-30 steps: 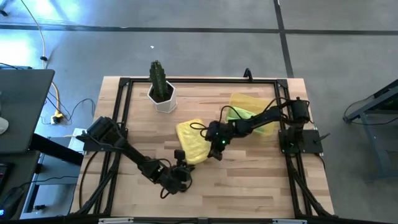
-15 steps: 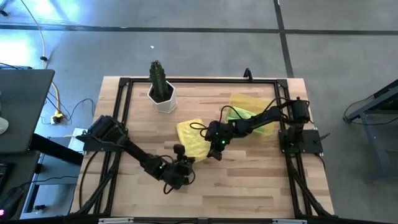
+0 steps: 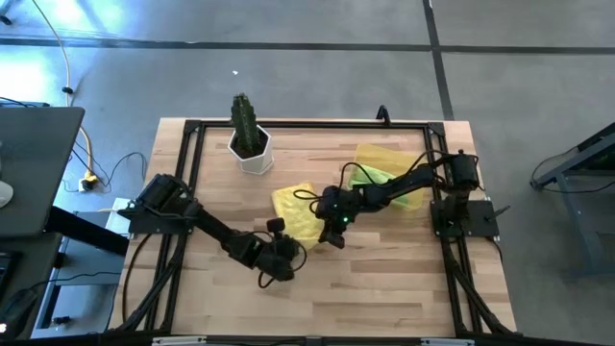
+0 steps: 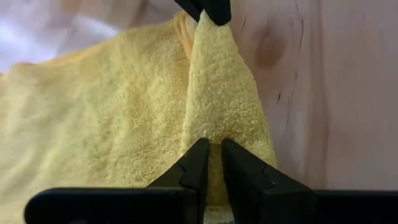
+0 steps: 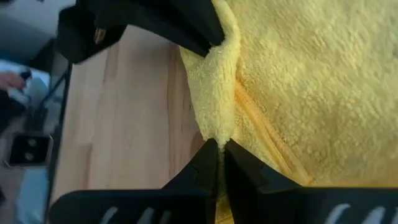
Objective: Roll microfiber towels into tight, uniform cylinder then place into a basket
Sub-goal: Roll the yellow microfiber cloth
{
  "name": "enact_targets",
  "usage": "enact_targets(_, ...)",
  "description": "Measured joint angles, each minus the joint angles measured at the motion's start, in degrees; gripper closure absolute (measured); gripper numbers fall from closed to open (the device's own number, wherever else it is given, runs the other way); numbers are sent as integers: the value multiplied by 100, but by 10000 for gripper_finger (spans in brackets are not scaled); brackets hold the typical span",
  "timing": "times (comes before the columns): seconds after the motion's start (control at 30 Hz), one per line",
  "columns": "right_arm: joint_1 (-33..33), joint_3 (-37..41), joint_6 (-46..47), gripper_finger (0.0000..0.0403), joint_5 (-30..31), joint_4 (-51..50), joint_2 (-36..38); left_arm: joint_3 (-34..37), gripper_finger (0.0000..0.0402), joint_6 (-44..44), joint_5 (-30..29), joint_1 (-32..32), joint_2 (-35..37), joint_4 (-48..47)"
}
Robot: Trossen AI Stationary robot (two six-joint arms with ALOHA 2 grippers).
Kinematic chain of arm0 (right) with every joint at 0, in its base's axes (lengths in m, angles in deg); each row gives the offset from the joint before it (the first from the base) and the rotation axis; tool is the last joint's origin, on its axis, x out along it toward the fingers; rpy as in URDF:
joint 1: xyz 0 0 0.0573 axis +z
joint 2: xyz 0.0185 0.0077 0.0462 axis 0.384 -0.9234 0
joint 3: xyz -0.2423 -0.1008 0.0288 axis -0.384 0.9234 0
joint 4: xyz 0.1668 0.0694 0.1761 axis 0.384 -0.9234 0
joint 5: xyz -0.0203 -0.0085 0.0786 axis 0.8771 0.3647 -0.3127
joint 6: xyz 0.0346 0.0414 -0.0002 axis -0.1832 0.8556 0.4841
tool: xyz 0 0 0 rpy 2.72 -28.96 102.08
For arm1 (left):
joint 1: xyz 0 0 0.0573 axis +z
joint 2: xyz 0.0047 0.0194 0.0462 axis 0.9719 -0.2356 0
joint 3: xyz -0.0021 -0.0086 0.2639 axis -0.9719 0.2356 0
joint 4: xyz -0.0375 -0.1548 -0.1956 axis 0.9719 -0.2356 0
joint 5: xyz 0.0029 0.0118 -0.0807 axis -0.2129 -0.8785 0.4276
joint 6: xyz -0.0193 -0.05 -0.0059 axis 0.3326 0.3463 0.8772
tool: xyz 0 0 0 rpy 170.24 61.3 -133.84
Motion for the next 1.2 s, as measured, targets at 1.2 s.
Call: enact_targets(1.2,1443,-4,-5248,269,2602,-1003,1088,5,359,863,665,229,-2,-152)
